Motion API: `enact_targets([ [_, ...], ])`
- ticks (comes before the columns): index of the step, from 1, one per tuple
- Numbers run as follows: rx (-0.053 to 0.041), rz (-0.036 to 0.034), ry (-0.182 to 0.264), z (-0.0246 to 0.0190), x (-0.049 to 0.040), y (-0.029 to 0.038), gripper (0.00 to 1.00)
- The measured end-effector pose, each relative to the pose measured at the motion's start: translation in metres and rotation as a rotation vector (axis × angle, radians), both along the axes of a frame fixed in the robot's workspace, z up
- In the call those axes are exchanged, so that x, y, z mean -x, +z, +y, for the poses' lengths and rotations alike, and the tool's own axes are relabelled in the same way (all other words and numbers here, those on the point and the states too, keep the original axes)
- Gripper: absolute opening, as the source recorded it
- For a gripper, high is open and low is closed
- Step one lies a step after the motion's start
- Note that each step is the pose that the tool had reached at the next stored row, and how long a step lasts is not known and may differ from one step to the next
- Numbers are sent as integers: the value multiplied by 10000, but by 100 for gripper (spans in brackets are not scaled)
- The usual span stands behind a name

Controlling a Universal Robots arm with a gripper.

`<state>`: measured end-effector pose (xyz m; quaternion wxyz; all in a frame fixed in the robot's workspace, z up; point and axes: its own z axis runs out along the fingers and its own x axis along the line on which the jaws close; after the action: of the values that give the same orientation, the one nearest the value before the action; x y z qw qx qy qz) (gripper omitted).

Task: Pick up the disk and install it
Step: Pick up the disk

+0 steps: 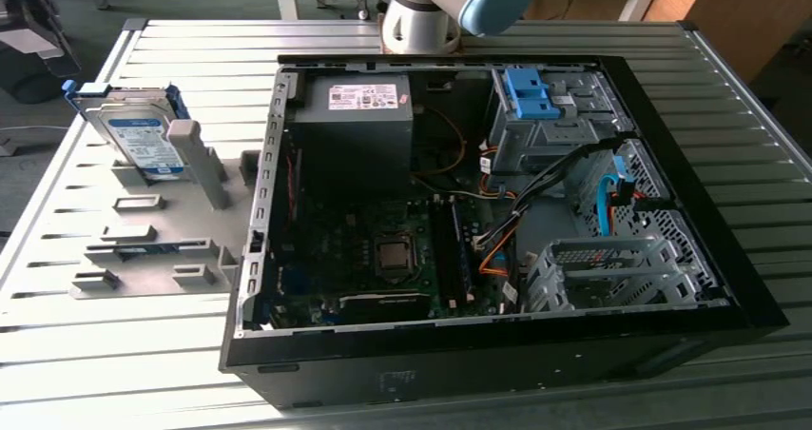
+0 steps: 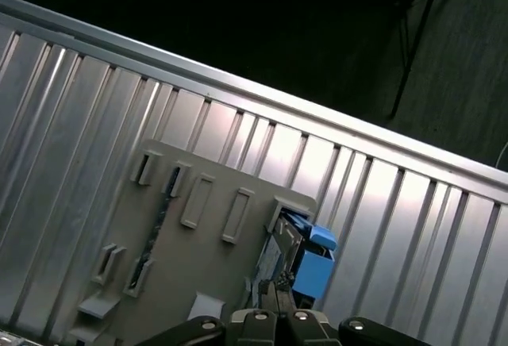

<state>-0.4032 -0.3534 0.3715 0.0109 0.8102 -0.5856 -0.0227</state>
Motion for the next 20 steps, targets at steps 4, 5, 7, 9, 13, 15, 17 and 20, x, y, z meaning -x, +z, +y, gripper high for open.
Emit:
enact_targets([
  [4,0,1,-71,0,0,0,11],
  [5,0,0,-71,0,0,0,11],
  [7,0,0,-74,0,0,0,11],
  [9,0,0,-75,0,0,0,11],
  [13,0,0,-79,0,0,0,11],
  [15,0,0,-81,0,0,0,11],
  [17,7,0,-179,0,0,0,11],
  [20,14,1,-691,0,0,-7,11],
])
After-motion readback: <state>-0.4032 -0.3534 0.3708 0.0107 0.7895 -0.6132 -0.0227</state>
